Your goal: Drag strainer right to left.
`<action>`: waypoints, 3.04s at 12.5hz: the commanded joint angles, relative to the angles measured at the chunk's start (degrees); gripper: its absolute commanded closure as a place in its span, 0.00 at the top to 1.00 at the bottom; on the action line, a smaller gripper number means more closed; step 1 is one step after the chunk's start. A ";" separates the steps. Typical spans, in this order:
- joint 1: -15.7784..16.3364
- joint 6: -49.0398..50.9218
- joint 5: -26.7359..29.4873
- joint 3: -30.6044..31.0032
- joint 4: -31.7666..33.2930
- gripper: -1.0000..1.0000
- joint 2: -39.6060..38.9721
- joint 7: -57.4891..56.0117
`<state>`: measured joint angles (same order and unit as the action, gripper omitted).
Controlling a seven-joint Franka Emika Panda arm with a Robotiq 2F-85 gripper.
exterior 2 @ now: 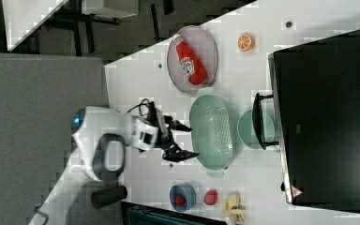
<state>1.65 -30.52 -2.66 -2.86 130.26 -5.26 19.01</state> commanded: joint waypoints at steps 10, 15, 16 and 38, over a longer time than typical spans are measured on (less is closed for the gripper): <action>0.59 -35.25 0.19 2.55 7.76 1.00 -15.78 24.39; 2.16 -36.42 0.34 2.56 7.93 1.00 -17.42 25.73; 2.64 -36.36 0.34 2.56 8.01 1.00 -17.56 25.98; 22.78 -33.36 9.00 6.91 -2.24 1.00 -22.85 44.19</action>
<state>23.14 -62.78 5.47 3.26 129.14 -28.14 59.98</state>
